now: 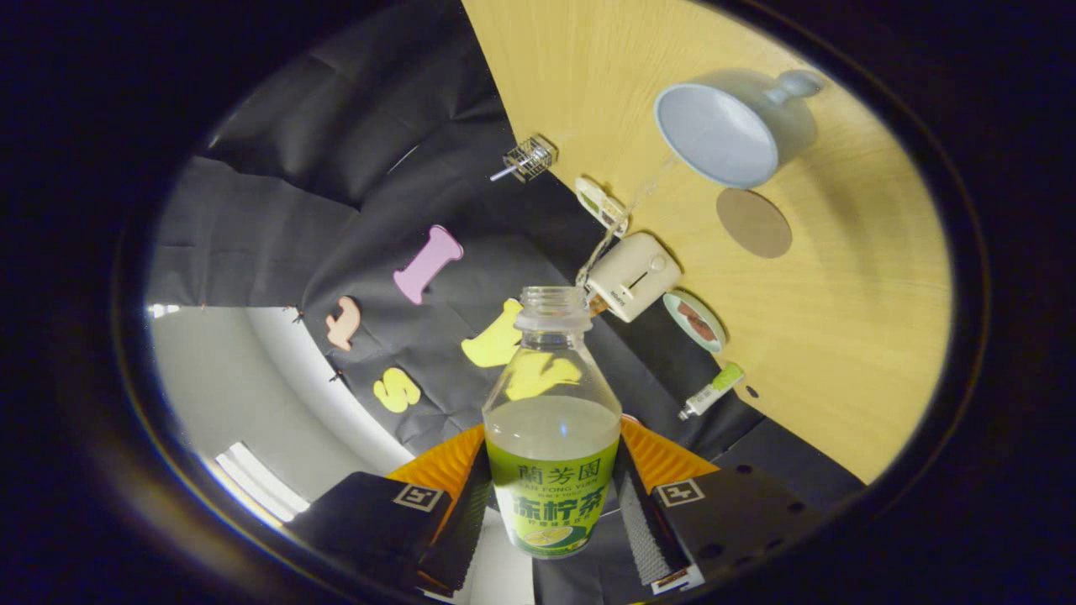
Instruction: Take the bottle from table, then pour the juice into the cup, finally place the bottle on the coaster
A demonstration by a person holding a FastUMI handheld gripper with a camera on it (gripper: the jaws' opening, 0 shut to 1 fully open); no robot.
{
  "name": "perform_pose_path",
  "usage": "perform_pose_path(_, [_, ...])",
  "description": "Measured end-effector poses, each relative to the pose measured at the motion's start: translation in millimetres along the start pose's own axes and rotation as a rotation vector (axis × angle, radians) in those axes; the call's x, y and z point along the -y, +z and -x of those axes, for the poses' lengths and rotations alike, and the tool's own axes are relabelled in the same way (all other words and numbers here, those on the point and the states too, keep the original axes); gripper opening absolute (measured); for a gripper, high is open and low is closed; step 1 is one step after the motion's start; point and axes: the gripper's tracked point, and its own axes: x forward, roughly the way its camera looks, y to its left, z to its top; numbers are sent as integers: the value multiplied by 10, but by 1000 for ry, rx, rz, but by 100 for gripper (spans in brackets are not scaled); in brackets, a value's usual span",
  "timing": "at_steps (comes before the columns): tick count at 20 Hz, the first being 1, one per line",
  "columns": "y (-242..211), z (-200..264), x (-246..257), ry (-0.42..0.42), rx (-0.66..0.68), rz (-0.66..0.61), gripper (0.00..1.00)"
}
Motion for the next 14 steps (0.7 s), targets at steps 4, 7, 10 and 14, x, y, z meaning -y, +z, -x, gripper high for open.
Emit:
perform_pose_path(4, [46, -30, -68, 7, 15, -29, 76])
perform_pose_path(7, [44, -38, -210, 36, 19, -74, 77])
perform_pose_path(10, [48, -64, -252, 39, 31, -108, 77])
perform_pose_path(14, [2, -110, -313, 39, 28, -104, 77])
